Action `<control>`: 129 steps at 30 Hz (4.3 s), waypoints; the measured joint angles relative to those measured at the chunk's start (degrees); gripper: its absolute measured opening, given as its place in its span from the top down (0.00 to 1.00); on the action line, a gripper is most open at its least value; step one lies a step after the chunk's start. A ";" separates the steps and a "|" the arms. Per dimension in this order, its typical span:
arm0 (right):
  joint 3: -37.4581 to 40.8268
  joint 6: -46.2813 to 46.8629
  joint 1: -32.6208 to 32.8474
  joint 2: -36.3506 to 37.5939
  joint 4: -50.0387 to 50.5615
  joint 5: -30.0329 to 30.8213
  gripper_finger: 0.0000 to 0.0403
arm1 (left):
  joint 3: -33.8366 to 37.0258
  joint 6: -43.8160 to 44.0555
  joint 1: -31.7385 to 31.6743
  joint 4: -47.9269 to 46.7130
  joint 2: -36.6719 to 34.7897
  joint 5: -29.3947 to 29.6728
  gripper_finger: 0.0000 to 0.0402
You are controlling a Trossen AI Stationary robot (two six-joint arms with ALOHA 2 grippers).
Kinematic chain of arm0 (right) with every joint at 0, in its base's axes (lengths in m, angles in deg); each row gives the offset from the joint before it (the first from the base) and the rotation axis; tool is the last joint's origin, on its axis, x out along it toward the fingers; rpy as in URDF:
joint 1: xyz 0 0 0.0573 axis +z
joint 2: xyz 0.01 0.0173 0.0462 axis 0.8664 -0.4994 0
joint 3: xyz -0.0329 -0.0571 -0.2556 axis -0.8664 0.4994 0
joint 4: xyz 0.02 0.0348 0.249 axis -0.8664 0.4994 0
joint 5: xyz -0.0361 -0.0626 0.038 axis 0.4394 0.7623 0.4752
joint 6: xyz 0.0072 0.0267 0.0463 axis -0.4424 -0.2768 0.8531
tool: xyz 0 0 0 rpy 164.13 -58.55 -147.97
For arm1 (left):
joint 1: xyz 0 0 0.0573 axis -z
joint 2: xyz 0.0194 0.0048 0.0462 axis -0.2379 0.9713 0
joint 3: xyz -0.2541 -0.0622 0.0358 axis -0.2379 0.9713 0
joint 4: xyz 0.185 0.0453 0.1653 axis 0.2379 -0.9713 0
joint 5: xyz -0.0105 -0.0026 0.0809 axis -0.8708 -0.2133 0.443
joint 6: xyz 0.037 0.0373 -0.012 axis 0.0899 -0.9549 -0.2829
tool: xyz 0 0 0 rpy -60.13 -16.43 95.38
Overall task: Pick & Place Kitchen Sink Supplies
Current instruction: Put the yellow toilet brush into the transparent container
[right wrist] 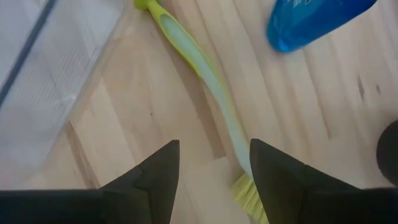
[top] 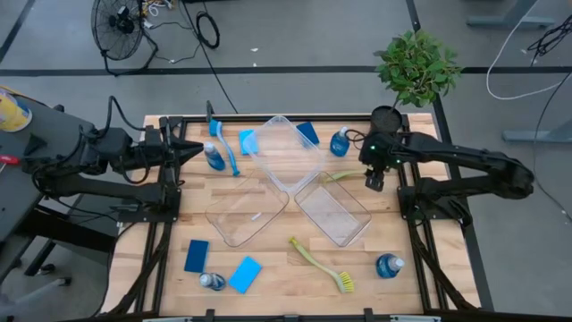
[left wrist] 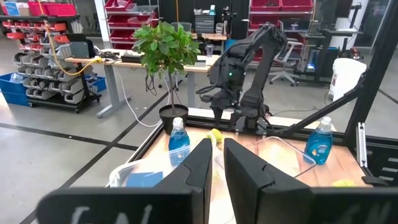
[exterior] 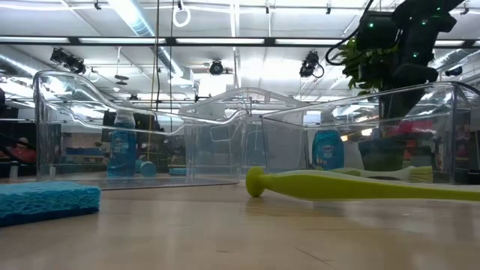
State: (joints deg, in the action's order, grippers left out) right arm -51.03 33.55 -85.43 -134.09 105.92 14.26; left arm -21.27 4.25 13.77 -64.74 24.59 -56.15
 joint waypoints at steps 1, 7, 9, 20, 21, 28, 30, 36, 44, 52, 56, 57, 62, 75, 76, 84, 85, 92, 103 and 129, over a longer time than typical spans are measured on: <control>0.00 0.00 -0.08 -0.58 0.00 -0.04 0.51 | 0.00 0.00 0.00 0.00 0.00 0.00 0.88; -1.61 3.14 -0.89 -4.12 0.16 -1.27 0.51 | 0.00 0.03 0.00 0.03 0.00 -0.01 0.88; -2.37 5.21 -1.21 -4.91 -0.07 -1.64 0.51 | 0.00 0.02 0.00 0.09 0.00 -0.01 0.88; -3.56 6.04 -4.04 -5.25 -3.52 -2.55 0.51 | 0.00 -0.11 0.00 0.13 0.00 -0.01 0.88; -3.56 5.84 -4.31 -5.25 -4.05 -3.06 0.51 | 0.00 -0.17 0.00 0.13 0.00 -0.01 0.88; -3.58 -2.22 -4.63 -5.69 -7.00 -4.20 0.51 | 0.00 -0.18 0.00 0.11 0.00 -0.01 0.88; -3.58 -4.08 -4.63 -6.39 -6.89 -4.17 0.51 | 0.00 -0.18 0.00 0.12 0.00 -0.01 0.88; -3.58 -7.56 -4.63 -10.88 -7.30 -4.17 0.51 | 0.00 -0.18 0.00 0.11 -0.02 -0.01 0.88; -3.58 -9.75 -4.63 -17.01 -7.72 -4.00 0.51 | -0.02 -0.16 0.00 0.09 -0.02 -0.01 0.88; -3.05 -10.87 -4.63 -18.23 -8.02 -3.97 0.51 | -0.02 -0.15 0.00 0.09 -0.02 -0.03 0.88; -0.92 -11.61 -4.63 -18.23 -9.28 -3.43 0.51 | -0.02 -0.15 0.00 0.09 -0.02 -0.03 0.88; -0.40 -11.61 -4.63 -18.23 -9.80 -3.07 0.51 | -0.02 -0.15 0.00 0.09 -0.02 -0.03 0.88; 1.42 -11.59 -4.63 -18.23 -11.98 -0.32 0.51 | -0.02 -0.15 0.00 0.09 -0.02 -0.03 0.88; 6.35 -11.82 -4.62 -18.23 -16.49 3.47 0.51 | -0.02 -0.15 0.00 0.09 -0.02 -0.03 0.88; 6.75 -11.82 -4.61 -18.23 -16.65 3.47 0.51 | -0.02 -0.15 0.00 0.09 -0.02 -0.03 0.88; 8.36 -13.15 -4.63 -18.23 -19.34 3.58 0.51 | -0.02 -0.15 0.00 0.09 -0.02 -0.03 0.88; 8.55 -13.29 -4.63 -18.23 -19.64 3.58 0.51 | -0.02 -0.15 0.00 0.09 -0.02 -0.03 0.88; 9.82 -13.31 -4.63 -18.30 -19.96 4.41 0.54 | -0.02 -0.15 0.00 0.09 -0.02 -0.03 0.88; 10.14 -13.31 -4.64 -18.30 -20.00 5.12 0.75 | -0.02 -0.13 0.00 0.09 -0.02 -0.03 0.88; 6.91 -11.77 -4.63 -18.21 -16.08 6.91 0.90 | -0.04 -0.15 0.00 0.11 -0.02 -0.03 0.88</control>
State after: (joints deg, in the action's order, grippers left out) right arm -44.12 21.78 -90.06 -152.30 89.84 21.18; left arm -21.32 4.10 13.77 -64.63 24.57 -56.18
